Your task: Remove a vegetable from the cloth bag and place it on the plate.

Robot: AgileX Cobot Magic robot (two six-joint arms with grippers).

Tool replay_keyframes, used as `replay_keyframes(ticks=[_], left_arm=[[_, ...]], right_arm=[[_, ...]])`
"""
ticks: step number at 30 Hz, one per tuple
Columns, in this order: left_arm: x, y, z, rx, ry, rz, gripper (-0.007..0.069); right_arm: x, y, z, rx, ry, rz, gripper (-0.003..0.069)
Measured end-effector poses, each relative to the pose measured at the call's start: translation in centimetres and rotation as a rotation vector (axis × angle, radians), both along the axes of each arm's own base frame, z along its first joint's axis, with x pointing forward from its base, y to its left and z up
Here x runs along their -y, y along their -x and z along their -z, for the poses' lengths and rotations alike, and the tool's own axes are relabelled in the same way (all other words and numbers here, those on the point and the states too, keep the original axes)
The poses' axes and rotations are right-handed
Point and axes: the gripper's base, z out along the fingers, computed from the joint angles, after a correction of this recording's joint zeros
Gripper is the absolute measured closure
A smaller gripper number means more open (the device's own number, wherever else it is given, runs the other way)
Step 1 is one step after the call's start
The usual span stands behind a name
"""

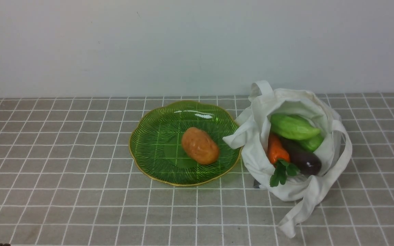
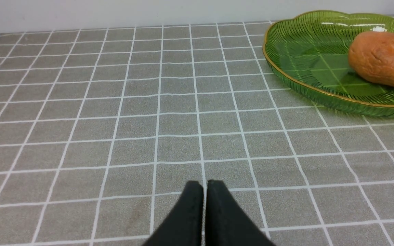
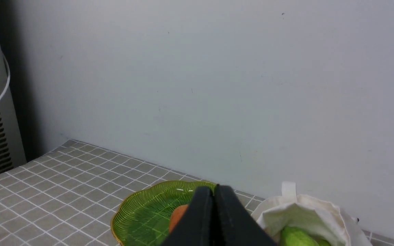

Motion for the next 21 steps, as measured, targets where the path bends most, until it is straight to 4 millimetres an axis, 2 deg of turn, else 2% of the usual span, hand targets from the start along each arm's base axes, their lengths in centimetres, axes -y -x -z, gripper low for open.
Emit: replay_keyframes(ticks=[4,7,13,21], left_arm=[[0.0,0.0,0.0,0.000,0.000,0.000,0.0629],[0.0,0.0,0.0,0.000,0.000,0.000,0.0629],[0.0,0.0,0.0,0.000,0.000,0.000,0.0629],[0.0,0.0,0.0,0.000,0.000,0.000,0.0629]], right_arm=[[-0.2,-0.4,1.2,-0.019,0.042,0.001,0.0673],[-0.6,-1.0,3.6,-0.071,0.097,0.019,0.0673],[0.1,-2.0,7.3,-0.192,0.109,0.213,0.0673],[1.6,-2.5,11.7,-0.249,0.096,0.471,0.0673]])
